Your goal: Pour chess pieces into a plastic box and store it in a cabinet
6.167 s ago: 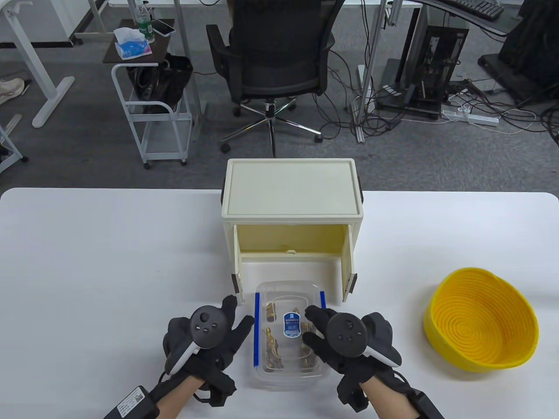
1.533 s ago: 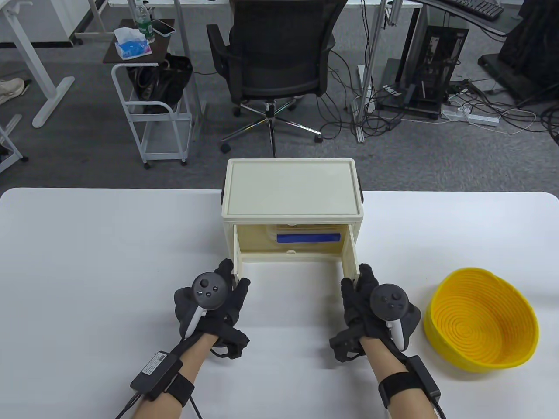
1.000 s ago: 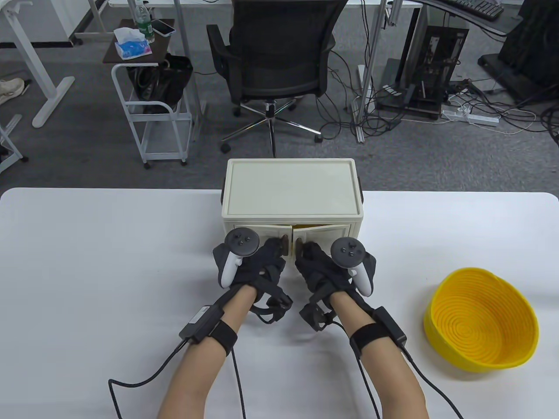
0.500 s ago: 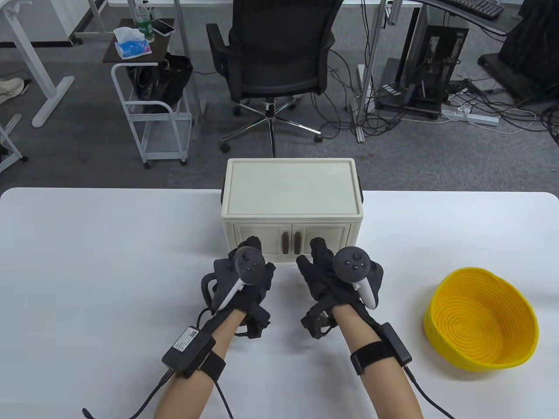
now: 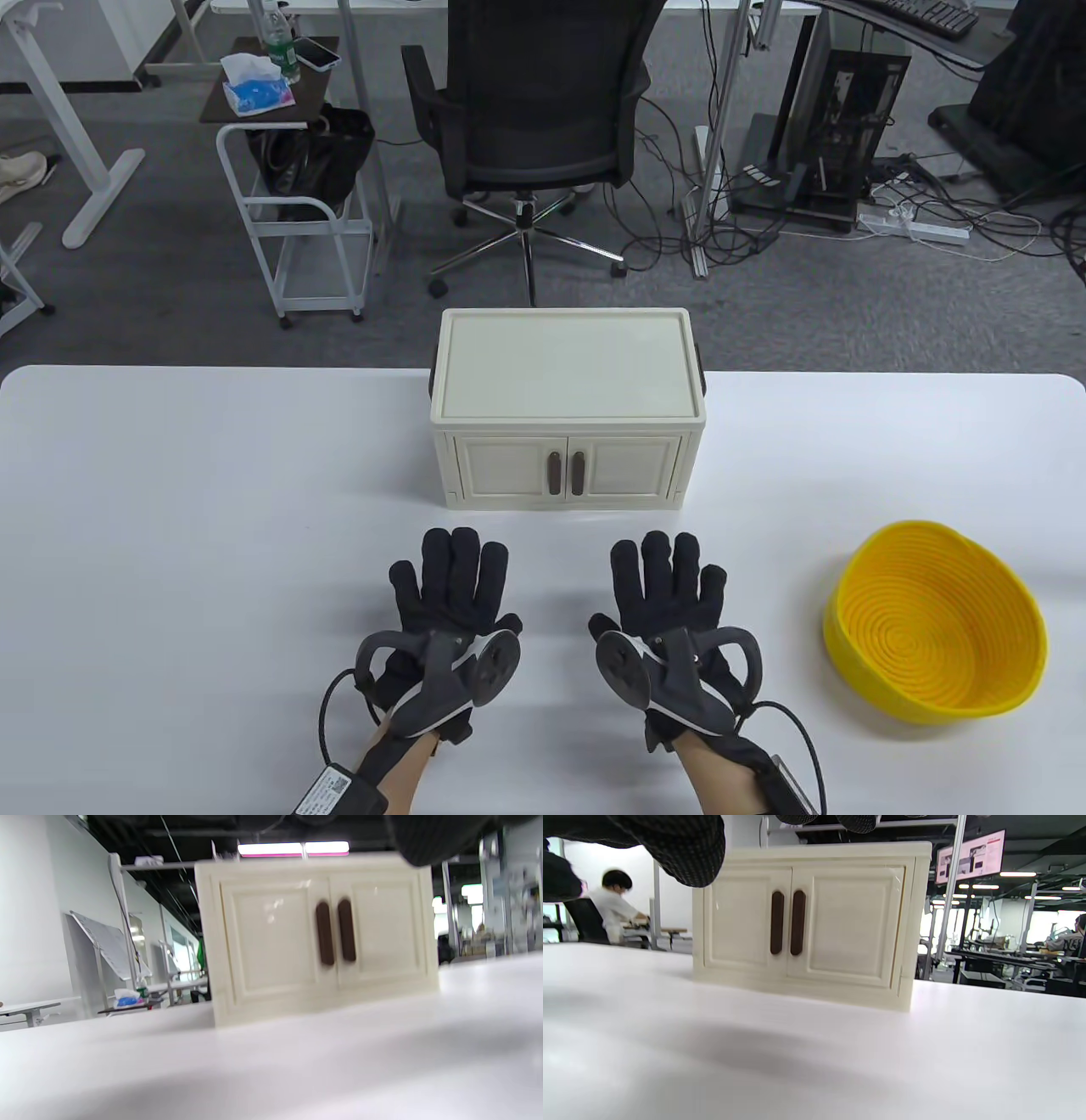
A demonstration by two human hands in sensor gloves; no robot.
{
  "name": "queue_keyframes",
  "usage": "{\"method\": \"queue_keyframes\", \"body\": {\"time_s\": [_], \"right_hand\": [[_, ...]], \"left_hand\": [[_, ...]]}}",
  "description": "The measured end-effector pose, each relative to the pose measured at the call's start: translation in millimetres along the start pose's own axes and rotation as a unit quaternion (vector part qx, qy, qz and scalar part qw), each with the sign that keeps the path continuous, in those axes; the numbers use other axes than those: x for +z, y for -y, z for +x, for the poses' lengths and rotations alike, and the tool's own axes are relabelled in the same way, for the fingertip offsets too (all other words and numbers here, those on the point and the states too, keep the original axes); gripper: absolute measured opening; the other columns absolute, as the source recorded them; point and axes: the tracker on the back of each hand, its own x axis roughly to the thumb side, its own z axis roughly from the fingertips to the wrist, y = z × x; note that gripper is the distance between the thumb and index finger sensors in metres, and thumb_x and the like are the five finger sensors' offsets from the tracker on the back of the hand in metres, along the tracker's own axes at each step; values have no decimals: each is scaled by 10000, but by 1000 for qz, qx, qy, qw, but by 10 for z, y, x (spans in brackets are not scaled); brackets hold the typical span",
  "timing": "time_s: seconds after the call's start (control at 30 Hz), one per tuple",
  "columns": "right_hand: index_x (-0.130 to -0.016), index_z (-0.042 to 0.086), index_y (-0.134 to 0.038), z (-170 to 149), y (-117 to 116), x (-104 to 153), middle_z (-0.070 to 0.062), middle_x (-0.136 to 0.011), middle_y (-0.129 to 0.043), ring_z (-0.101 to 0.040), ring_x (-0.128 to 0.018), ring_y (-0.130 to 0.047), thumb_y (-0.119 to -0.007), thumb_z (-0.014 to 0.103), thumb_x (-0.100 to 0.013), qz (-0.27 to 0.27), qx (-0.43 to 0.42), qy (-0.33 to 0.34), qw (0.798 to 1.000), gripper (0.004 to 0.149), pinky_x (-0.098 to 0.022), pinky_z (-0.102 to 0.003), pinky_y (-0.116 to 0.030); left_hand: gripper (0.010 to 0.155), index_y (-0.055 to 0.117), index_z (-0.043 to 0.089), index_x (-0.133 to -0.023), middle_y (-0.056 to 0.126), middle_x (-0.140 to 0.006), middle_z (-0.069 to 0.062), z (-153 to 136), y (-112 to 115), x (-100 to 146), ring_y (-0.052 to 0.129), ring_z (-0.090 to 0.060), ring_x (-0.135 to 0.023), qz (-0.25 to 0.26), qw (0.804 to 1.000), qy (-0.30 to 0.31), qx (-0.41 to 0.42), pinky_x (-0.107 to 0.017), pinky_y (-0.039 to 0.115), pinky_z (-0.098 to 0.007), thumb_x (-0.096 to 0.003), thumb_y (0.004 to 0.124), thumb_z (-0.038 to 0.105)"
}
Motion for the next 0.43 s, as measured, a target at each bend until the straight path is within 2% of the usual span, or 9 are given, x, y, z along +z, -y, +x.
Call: {"method": "queue_keyframes", "body": {"time_s": [0.07, 0.43], "right_hand": [[-1146, 6, -268, -2, -63, -15, -387, -1120, -332, -666, -969, -317, -694, 514, -608, 3, 3, 0, 1000, 854, -678, -778, -482], [-1142, 2, -299, -46, -196, -28, -384, -1112, -362, -657, -967, -346, -690, 502, -608, 23, -13, -1, 1000, 830, -678, -762, -508]], "left_hand": [[794, 205, 199, -1139, 201, -1242, -179, -26, 50, -16, 213, -479, -1136, 11, 1000, -5, -28, -753, 364, -762, -562, 608, 567], [788, 201, 191, -1138, 199, -1237, -188, -98, 173, -25, 220, -483, -1132, -18, 1000, -20, 7, -751, 370, -760, -567, 598, 563]]}}
